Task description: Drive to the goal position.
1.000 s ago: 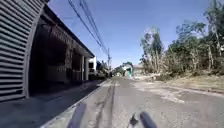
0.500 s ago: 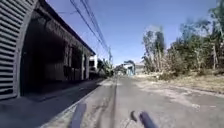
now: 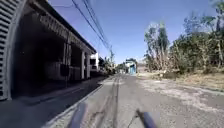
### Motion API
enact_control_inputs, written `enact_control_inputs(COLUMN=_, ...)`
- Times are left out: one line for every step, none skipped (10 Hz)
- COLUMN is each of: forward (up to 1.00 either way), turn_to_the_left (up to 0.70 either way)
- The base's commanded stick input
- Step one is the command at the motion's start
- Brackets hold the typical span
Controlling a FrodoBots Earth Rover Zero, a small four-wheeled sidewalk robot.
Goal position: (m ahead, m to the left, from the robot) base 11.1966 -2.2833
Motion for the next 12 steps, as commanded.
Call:
enact_control_inputs(forward=0.7, turn_to_the_left=0.0)
enact_control_inputs(forward=0.77, turn_to_the_left=0.0)
enact_control_inputs(forward=0.85, turn_to_the_left=-0.16)
enact_control_inputs(forward=0.85, turn_to_the_left=-0.34)
enact_control_inputs(forward=0.85, turn_to_the_left=-0.34)
enact_control_inputs(forward=0.85, turn_to_the_left=-0.34)
enact_control_inputs(forward=0.85, turn_to_the_left=-0.34)
enact_control_inputs(forward=0.85, turn_to_the_left=-0.34)
enact_control_inputs(forward=0.85, turn_to_the_left=-0.34)
enact_control_inputs(forward=0.85, turn_to_the_left=-0.34)
enact_control_inputs(forward=0.85, turn_to_the_left=-0.34)
enact_control_inputs(forward=0.85, turn_to_the_left=-0.17)
